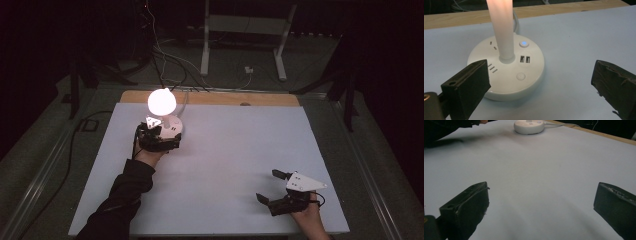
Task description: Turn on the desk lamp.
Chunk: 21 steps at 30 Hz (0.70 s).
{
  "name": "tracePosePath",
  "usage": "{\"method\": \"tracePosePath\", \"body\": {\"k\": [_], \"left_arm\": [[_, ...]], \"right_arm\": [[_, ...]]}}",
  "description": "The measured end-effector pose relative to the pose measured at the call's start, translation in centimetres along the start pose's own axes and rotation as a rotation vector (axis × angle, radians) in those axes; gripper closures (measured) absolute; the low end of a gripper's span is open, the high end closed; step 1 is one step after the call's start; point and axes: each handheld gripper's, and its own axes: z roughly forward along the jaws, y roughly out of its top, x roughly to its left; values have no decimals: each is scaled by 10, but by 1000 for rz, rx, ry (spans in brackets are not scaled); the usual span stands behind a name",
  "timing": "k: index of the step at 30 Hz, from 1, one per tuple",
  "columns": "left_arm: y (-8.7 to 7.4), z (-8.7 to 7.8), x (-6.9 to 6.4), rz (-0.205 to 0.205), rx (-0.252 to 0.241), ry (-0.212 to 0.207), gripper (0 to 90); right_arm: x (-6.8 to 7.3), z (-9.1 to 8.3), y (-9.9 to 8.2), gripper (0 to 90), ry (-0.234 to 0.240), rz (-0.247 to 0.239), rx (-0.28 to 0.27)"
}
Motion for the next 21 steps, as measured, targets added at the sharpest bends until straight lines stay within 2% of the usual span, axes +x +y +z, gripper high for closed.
{"method": "tracePosePath", "body": {"k": [4, 9, 11, 14, 21], "left_arm": [[1, -5, -1, 20, -9, -26, 2], [2, -9, -1, 33, -2, -90, 2], [2, -11, -2, 37, 9, -139, 3], [1, -13, -3, 65, 13, -159, 2], [-1, -25, -3, 78, 0, -186, 3]], "right_arm": [[0, 1, 0, 0, 2, -3, 3], [0, 0, 0, 0, 1, -2, 2], [0, 1, 0, 0, 1, 0, 1], [0, 1, 0, 0, 1, -2, 4], [0, 0, 0, 0, -1, -2, 1]]}}
